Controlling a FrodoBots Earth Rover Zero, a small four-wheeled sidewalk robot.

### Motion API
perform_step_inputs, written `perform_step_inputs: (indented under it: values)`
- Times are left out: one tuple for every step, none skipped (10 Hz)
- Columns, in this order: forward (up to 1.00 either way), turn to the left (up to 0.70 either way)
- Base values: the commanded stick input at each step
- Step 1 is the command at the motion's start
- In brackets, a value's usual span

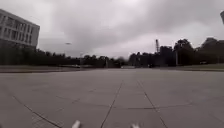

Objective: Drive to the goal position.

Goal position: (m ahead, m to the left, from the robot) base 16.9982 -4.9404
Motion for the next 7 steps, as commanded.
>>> perform_step_inputs:
  values:
    - [0.7,0.0]
    - [0.7,0.0]
    - [0.7,0.0]
    - [0.7,0.0]
    - [0.7,0.0]
    - [0.7,0.0]
    - [0.7,0.0]
